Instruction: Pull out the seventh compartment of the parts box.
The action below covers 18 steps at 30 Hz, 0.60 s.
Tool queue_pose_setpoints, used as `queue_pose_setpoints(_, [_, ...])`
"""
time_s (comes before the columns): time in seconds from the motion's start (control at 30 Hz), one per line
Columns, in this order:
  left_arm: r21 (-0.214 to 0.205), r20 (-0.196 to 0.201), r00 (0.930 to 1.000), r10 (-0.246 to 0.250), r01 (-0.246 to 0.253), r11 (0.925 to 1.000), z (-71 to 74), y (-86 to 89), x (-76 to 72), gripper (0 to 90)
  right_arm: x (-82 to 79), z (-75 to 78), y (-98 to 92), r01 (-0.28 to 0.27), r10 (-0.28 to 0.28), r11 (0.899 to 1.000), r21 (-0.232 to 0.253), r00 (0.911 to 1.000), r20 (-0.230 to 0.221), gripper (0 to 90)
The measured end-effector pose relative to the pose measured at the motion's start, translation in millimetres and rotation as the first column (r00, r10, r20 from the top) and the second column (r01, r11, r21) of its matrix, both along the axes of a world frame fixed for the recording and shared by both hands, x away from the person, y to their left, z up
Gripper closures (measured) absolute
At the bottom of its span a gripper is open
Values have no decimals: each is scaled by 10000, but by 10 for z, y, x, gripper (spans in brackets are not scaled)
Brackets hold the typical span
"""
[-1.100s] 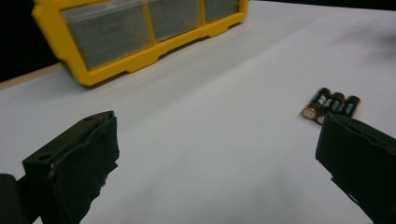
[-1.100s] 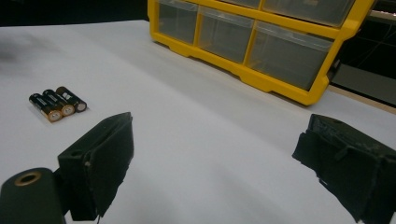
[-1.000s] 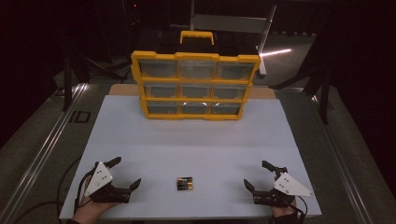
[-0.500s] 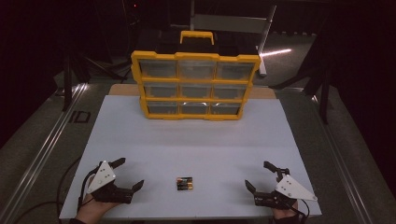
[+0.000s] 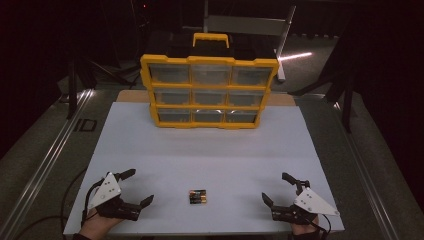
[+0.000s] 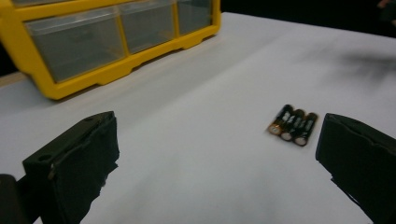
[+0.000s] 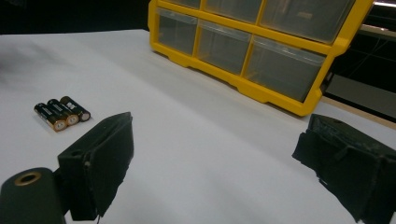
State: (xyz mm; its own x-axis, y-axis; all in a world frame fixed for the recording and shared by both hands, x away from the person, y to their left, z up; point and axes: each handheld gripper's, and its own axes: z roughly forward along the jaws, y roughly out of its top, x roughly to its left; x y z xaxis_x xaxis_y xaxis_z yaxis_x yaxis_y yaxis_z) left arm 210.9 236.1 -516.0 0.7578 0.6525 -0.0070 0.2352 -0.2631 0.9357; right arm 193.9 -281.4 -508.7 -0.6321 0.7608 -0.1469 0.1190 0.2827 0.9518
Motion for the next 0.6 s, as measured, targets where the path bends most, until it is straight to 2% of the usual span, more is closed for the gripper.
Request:
queue_pose_setpoints(0.07, [32, 124, 9999, -71, 71, 10000, 23, -3, -8, 0, -5, 3, 6, -30, 30, 10000, -53, 10000, 8, 91])
queue_pose_setpoints(0.13, [271, 267, 9996, -75, 68, 9996, 52, -17, -10, 0, -2, 2, 12, -69, 69, 10000, -70, 10000, -24, 91])
queue_pose_setpoints(0.23, [342, 314, 9993, -177, 166, 9993, 81, -19, -6, 0, 0, 4, 15, -93, 93, 10000, -12, 10000, -29, 91])
queue_pose_setpoints(0.27, [510, 451, 9987, -246, 223, 9984, 136, -22, 7, 0, 0, 5, 17, -107, 107, 9999, -10, 9999, -31, 91])
queue_pose_setpoints(0.6, [496, 567, 9946, -870, 842, 9952, 378, -23, 106, 0, 37, 25, 33, -63, 63, 9998, 176, 10000, 33, 91])
